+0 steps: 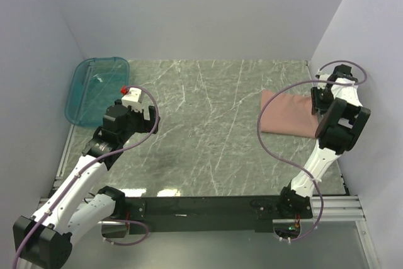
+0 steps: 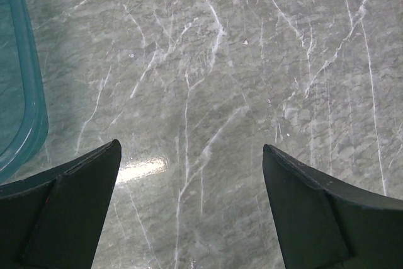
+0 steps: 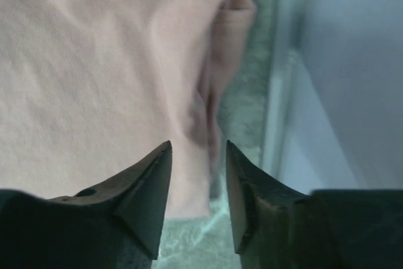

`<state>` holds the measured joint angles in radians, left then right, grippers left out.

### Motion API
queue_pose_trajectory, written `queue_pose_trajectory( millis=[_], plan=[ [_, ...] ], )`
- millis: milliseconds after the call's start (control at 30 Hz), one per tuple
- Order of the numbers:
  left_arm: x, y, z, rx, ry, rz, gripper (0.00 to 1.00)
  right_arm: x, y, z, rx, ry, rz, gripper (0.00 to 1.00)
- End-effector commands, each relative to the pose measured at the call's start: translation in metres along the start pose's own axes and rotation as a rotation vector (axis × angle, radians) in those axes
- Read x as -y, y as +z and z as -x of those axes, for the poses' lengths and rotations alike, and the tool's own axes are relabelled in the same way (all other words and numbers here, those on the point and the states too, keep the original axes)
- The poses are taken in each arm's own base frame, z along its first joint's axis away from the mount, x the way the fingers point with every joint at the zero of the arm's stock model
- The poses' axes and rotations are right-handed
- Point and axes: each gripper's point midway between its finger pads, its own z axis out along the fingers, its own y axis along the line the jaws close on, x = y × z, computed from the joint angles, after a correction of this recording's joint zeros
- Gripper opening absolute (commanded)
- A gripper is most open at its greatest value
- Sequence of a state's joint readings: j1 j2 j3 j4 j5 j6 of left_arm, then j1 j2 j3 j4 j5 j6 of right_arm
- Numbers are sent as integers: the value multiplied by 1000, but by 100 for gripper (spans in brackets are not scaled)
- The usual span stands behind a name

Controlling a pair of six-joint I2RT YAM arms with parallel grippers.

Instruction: Fold and stack the t-shirts

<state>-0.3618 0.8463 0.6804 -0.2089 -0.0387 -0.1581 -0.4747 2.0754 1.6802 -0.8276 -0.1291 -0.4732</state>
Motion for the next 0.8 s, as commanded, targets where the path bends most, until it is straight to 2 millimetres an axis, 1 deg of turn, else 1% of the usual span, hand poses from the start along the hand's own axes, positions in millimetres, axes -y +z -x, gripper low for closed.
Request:
queue_pose_trajectory(
  millis=[0, 33, 67, 100, 133, 167, 200, 233, 267, 300, 333, 367, 400, 433, 467, 500, 533, 567, 600, 633, 667, 700, 733, 767],
  plan=[
    [3, -6, 15, 50, 7, -12, 99, 19, -60, 32, 157, -36, -176, 48],
    [1, -7, 17, 59, 5, -2, 99, 19, -61, 28, 150, -37, -198, 48],
    [1, -9, 18, 65, 4, 0, 99, 19, -75, 34, 198, -39, -218, 48],
    [0, -10, 21, 75, 4, 4, 99, 20, -80, 33, 204, -38, -242, 49],
    [0, -11, 22, 82, 2, 7, 99, 17, -78, 24, 191, -37, -251, 49],
    [-2, -12, 22, 87, 0, 19, 99, 16, -92, 28, 240, -39, -276, 49],
    [-3, -13, 24, 93, -1, 21, 99, 13, -95, 25, 248, -41, -274, 49],
    [-3, -14, 25, 101, -6, 23, 99, 6, -92, 13, 235, -45, -258, 49],
    [-5, -15, 27, 110, -10, 32, 99, -5, -104, 13, 273, -56, -221, 49],
    [-5, -16, 28, 117, -15, 36, 99, -16, -105, 7, 278, -70, -180, 49],
    [-6, -17, 30, 123, -34, 43, 100, -29, -101, -7, 261, -99, -127, 49],
    [-7, -17, 31, 126, -45, 53, 99, -48, -112, -15, 273, -127, -71, 49],
    [-7, -16, 31, 125, -51, 54, 99, -69, -115, -18, 299, -167, 20, 49],
    [-7, -16, 32, 123, -68, 57, 99, -84, -113, -31, 295, -181, 68, 49],
    [-8, -15, 30, 116, -76, 59, 99, -93, -131, -30, 359, -197, 69, 49],
    [-6, -13, 29, 106, -79, 46, 99, -106, -138, -30, 399, -214, 105, 50],
    [-5, -12, 30, 104, -89, 40, 99, -113, -140, -37, 418, -192, 123, 50],
    [-7, -10, 28, 95, -100, 43, 100, -118, -162, -31, 510, -203, 112, 52],
    [-6, -11, 29, 97, -108, 33, 99, -120, -170, -32, 542, -194, 102, 53],
    [-5, -10, 31, 94, -128, 28, 99, -123, -172, -36, 563, -161, 106, 54],
    [-7, -10, 31, 93, -139, 35, 99, -123, -193, -30, 654, -168, 69, 59],
    [-8, -10, 31, 90, -144, 37, 99, -122, -200, -30, 691, -161, 49, 63],
    [-11, -13, 33, 98, -146, 46, 99, -119, -201, -33, 709, -129, 24, 67],
    [-13, -15, 34, 103, -144, 56, 99, -118, -221, -30, 795, -135, -17, 79]
  ],
)
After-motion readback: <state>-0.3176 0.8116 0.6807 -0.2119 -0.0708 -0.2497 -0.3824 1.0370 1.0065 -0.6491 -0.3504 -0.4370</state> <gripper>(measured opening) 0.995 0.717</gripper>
